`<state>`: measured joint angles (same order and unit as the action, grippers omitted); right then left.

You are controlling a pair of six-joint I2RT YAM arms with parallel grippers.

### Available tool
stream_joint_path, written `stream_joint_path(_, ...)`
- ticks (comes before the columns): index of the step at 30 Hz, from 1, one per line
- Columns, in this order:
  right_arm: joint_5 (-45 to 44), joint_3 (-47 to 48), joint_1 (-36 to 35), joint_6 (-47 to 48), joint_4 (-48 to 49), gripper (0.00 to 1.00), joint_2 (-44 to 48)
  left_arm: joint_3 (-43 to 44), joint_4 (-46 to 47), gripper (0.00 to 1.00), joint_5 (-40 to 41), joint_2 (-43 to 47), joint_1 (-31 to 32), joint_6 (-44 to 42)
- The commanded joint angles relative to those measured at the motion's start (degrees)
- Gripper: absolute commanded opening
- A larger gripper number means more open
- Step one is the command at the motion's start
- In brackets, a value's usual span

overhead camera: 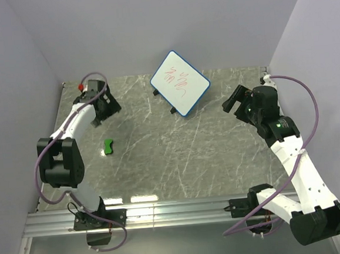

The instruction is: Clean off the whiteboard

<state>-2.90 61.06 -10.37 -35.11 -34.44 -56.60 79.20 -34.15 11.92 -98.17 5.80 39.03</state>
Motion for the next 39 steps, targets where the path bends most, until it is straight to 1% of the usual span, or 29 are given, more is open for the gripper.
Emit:
stream_joint_path(1, 2.1, 1.0, -0.4, -0.1, -0.4, 0.99, 1.0, -5.4, -4.8, 0.99, -3.8, 6.3, -1.1, 1.3)
stream_joint_path(3, 2.7, 0.4, -0.4, -0.3, -0.4, 0.99, 1.2, -9.7, -5.3, 0.99, -4.9, 7.8, -1.0, 1.1)
stream_joint_path(6, 3.9, -0.5, -0.4, -0.4, -1.2, 0.98, 1.1, -15.7, -4.3, 0.99, -3.8, 10.4, -1.0, 1.0)
stream_joint_path(9, 4.7, -0.9, -0.4, -0.5, -2.6, 0.95, 1.1, -18.5, -4.2, 0.99, -1.6, 10.5, -1.0, -0.5)
stream_joint_path(15, 6.1, -3.8, -0.4, -0.6, -3.8, 0.95, 3.0, -21.4, 0.9, 0.94, -3.0, 8.5, -1.0, -3.9)
stream_joint_path(19, 5.8, -3.8, -0.4, 0.3, -5.3, 0.94, 3.7, -22.2, 4.1, 0.91, -2.9, 6.5, -1.0, -5.4)
stream_joint_path(26, 3.3, -1.8, -0.4, 2.5, -7.2, 0.93, 3.6, -23.3, 7.8, 0.81, -4.3, 2.7, -0.9, -6.9)
stream_joint_path(27, 3.0, -1.2, -0.3, 2.7, -7.2, 0.93, 3.3, -23.5, 8.1, 0.76, -4.7, 2.1, -1.0, -6.9)
stream_joint_path(28, 3.0, -0.9, -0.3, 2.9, -7.2, 0.93, 2.9, -23.5, 8.1, 0.74, -4.9, 1.9, -0.9, -6.8)
stream_joint_path(32, 1.5, 1.4, -0.3, 3.5, -6.3, 0.93, 0.8, -23.4, 7.3, 0.6, -4.8, 1.9, -1.0, -6.5)
stream_joint_path(33, 1.3, 2.7, -0.2, 3.6, -5.9, 0.93, -0.5, -23.6, 7.3, 0.5, -4.6, 2.4, -0.9, -6.4)
stream_joint_path(34, 0.9, 3.5, -0.2, 3.9, -5.6, 0.93, -1.3, -23.8, 7.3, 0.45, -4.6, 2.7, -0.9, -6.4)
stream_joint_path(35, 0.8, 4.3, -0.2, 4.1, -5.4, 0.93, -2.1, -24.1, 7.2, 0.35, -4.6, 3.0, -0.9, -6.4)
stream_joint_path(38, 0.8, 8.3, 0.2, 4.6, -4.1, 0.93, -5.9, -25.3, 7.3, 0.27, -5.1, 3.9, -0.8, -6.5)
stream_joint_path(39, 0.9, 10.6, 0.3, 4.8, -3.3, 0.93, -8.2, -25.9, 7.3, 0.18, -5.3, 4.1, -0.7, -6.5)
